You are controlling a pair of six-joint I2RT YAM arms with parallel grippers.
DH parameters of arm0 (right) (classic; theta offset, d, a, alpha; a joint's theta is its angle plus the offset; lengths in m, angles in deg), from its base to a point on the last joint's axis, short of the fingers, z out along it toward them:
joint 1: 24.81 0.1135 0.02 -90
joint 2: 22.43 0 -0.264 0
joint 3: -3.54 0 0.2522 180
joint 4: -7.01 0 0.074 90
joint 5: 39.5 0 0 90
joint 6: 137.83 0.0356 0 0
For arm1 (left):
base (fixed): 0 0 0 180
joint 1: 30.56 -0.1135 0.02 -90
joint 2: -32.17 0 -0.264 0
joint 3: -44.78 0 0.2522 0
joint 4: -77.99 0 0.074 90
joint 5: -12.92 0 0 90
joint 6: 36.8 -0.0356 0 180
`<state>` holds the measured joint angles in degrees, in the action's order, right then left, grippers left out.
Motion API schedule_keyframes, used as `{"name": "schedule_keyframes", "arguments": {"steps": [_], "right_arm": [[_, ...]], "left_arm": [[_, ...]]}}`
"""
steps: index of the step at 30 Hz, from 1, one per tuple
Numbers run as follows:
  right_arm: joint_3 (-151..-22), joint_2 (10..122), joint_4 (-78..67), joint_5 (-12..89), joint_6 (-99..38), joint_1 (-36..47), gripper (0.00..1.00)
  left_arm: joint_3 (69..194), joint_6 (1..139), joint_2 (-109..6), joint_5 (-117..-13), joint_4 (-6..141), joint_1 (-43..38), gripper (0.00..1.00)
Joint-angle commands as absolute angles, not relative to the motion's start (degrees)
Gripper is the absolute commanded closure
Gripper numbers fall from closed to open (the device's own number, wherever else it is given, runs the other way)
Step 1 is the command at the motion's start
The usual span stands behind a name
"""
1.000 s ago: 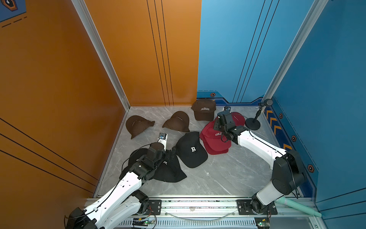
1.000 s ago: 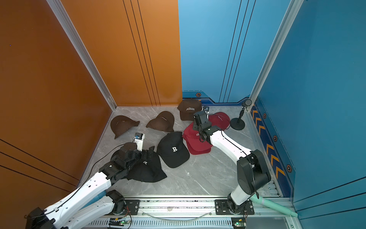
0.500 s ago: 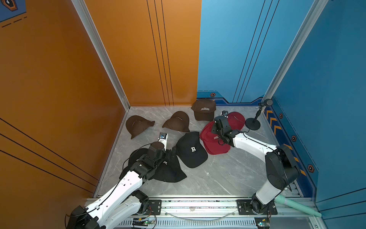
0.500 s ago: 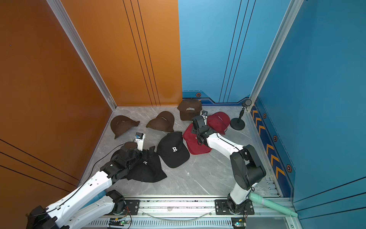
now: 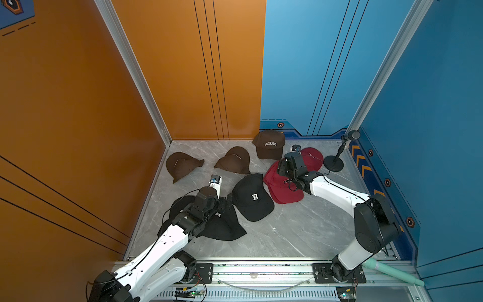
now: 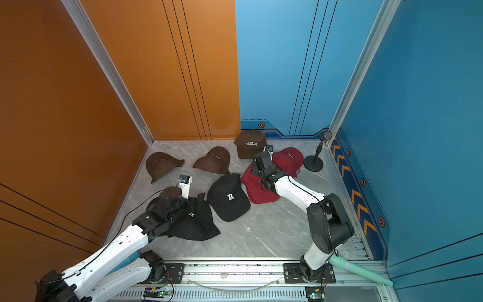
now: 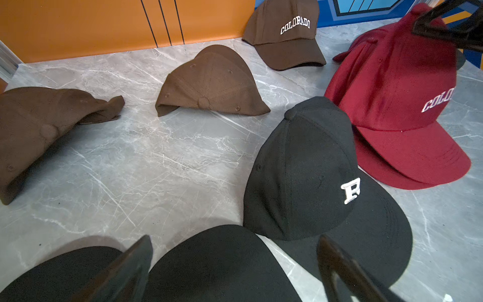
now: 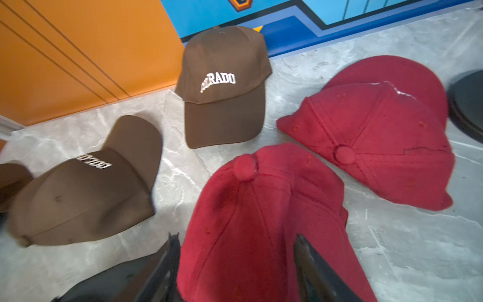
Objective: Stack the baseball caps by color
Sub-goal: Place the baseball cap on the baseball cap.
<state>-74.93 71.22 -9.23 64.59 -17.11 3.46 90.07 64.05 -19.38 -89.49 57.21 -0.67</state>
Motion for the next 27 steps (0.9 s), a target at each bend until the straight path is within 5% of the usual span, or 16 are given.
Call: {"name": "schedule_keyframes", "arguments": {"steps": [1,19,23,27], "right_arm": [[-76.52,71.64,-10.97,59.79,-18.92,2.80,0.27],[-77.18,77.90,-9.84,61.14,-17.55,5.34,0.32],[-77.49,75.05,-12.13,61.64,-18.74,4.53,0.25],[-78.31,70.27,-15.68,61.46,-21.24,2.86,0.04]], "left_arm": [[91.68,64.64,-19.61,-87.72,57.29,-1.33,0.02],[91.98,64.98,-18.47,-87.28,56.76,-1.30,0.02],[92.71,64.63,-19.21,-87.02,56.76,-1.22,0.02],[94.25,63.54,-20.92,-86.82,56.85,-0.90,0.02]]}}
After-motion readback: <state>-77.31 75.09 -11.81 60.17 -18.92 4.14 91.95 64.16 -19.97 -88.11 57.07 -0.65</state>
